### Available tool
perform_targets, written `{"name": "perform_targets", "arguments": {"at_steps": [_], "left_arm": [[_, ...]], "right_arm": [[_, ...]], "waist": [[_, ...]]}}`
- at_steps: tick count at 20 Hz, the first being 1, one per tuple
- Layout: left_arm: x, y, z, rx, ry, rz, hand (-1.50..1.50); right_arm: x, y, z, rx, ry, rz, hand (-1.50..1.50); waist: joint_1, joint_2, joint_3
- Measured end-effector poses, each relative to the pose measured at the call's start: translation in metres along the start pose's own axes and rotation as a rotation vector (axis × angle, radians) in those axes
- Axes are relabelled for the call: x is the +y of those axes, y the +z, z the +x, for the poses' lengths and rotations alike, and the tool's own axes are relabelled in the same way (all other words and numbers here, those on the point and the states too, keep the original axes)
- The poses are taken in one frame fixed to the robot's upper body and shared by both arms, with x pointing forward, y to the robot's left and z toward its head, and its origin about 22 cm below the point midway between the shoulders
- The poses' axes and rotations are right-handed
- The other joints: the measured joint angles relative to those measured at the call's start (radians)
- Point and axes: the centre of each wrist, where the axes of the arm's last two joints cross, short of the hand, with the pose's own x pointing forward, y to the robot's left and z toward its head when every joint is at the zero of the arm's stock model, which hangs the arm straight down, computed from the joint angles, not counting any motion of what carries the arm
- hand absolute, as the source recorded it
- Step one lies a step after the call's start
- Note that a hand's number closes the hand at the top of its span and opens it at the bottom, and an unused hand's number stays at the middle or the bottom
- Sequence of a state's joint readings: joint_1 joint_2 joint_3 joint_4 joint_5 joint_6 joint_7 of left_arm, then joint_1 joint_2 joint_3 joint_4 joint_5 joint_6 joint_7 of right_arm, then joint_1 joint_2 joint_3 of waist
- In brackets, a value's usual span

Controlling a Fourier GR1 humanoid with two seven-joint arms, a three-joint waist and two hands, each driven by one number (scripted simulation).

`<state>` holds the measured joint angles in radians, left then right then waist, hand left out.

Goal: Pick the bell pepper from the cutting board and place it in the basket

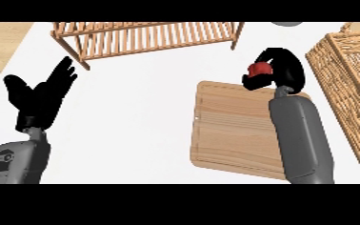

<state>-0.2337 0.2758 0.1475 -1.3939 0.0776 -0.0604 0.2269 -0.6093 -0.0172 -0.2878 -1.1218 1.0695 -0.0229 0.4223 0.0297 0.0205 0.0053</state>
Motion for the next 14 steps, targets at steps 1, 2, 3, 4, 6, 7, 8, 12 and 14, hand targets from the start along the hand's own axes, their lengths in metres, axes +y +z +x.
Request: {"name": "perform_targets", "arguments": {"at_steps": [1,2,3,4,6,7,8,12,14], "left_arm": [[-0.003,-0.001,0.002,-0.008,-0.003,-0.009,0.0],[-0.007,-0.002,0.003,-0.013,-0.004,-0.022,0.0],[-0.009,-0.003,0.005,-0.017,-0.007,-0.031,0.0],[-0.013,-0.005,0.007,-0.022,-0.009,-0.041,0.0],[-0.016,-0.006,0.008,-0.023,-0.016,-0.06,0.0],[-0.018,-0.007,0.009,-0.025,-0.019,-0.065,0.0],[-0.019,-0.008,0.009,-0.025,-0.021,-0.068,0.0],[-0.021,-0.011,0.012,-0.026,-0.019,-0.069,0.0],[-0.024,-0.011,0.01,-0.021,-0.019,-0.069,0.0]], "right_arm": [[-0.008,-0.003,0.01,0.031,-0.059,-0.067,1.5],[-0.014,-0.005,0.02,0.057,-0.112,-0.134,1.5],[-0.021,-0.006,0.032,0.075,-0.156,-0.202,1.5],[-0.028,-0.007,0.047,0.086,-0.191,-0.267,1.5],[-0.036,-0.008,0.071,0.117,-0.234,-0.386,1.5],[-0.04,-0.008,0.083,0.136,-0.251,-0.438,1.5],[-0.042,-0.008,0.095,0.154,-0.265,-0.484,1.5],[-0.055,-0.011,0.138,0.197,-0.262,-0.625,1.5],[-0.064,-0.012,0.156,0.218,-0.241,-0.676,1.5]], "waist": [[0.013,0.001,0.0],[0.025,0.002,-0.001],[0.038,0.003,-0.001],[0.048,0.004,-0.003],[0.067,0.006,-0.005],[0.073,0.007,-0.007],[0.073,0.007,-0.007],[0.074,0.007,-0.009],[0.068,0.006,-0.01]]}}
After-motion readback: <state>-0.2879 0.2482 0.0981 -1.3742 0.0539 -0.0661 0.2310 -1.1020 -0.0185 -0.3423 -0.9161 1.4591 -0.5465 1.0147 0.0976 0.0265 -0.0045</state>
